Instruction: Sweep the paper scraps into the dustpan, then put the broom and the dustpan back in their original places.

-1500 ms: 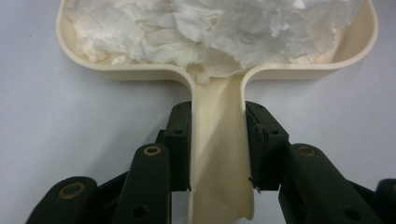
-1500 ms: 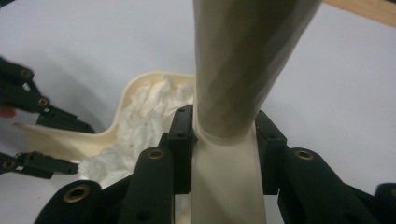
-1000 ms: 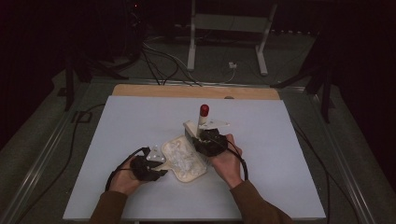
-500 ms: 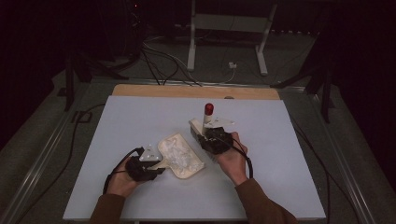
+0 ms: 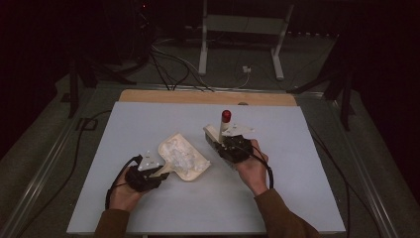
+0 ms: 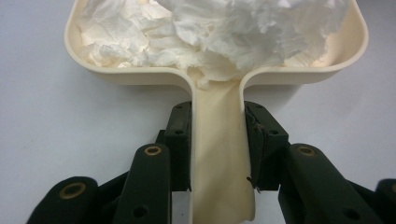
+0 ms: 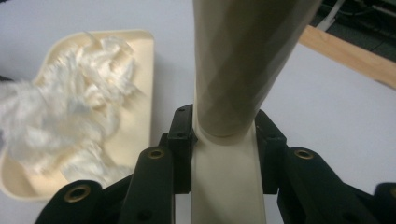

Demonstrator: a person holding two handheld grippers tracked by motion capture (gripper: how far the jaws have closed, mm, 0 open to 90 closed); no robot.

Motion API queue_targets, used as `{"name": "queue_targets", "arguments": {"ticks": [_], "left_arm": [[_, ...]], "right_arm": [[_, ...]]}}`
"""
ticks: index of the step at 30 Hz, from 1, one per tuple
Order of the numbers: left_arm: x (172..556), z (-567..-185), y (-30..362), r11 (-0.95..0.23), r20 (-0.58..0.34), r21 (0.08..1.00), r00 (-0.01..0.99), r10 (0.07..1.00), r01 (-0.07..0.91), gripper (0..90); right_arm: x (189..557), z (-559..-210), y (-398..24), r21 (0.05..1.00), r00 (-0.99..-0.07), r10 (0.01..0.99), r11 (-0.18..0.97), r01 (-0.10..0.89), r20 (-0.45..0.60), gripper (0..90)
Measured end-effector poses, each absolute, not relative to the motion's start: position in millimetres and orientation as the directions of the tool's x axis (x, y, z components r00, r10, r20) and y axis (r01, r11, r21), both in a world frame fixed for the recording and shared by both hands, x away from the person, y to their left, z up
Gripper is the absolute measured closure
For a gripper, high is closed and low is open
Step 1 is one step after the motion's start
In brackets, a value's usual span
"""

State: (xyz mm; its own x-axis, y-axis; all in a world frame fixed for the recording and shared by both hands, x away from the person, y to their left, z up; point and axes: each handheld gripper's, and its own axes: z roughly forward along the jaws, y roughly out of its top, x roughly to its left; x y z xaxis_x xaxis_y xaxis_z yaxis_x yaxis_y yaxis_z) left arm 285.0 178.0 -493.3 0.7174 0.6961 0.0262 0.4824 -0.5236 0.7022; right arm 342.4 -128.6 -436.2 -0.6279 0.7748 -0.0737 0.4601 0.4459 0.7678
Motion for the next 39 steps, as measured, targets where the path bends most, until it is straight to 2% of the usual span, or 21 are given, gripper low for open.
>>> {"name": "queue_targets", "arguments": {"ticks": [11,25,31,39], "left_arm": [[277.8,-489.0,187.3,-0.450,0.042,0.733,0.627,0.778,0.510,66.7],[264.2,-482.5,202.5,-0.373,0.042,0.768,0.540,0.840,0.520,66.7],[262.3,-482.5,206.6,-0.353,0.044,0.775,0.511,0.858,0.525,66.7],[262.8,-484.0,212.4,-0.312,0.039,0.784,0.459,0.888,0.537,66.7]], "right_arm": [[342.0,-436.3,-141.2,0.757,-0.652,0.749,0.495,0.427,-0.122,67.0],[336.4,-436.1,-166.7,0.744,-0.655,0.748,0.497,0.446,-0.106,67.0],[335.1,-435.5,-181.6,0.750,-0.668,0.741,0.474,0.461,-0.058,67.0],[332.2,-439.3,-206.5,0.727,-0.698,0.713,0.512,0.457,-0.064,67.0]]}}
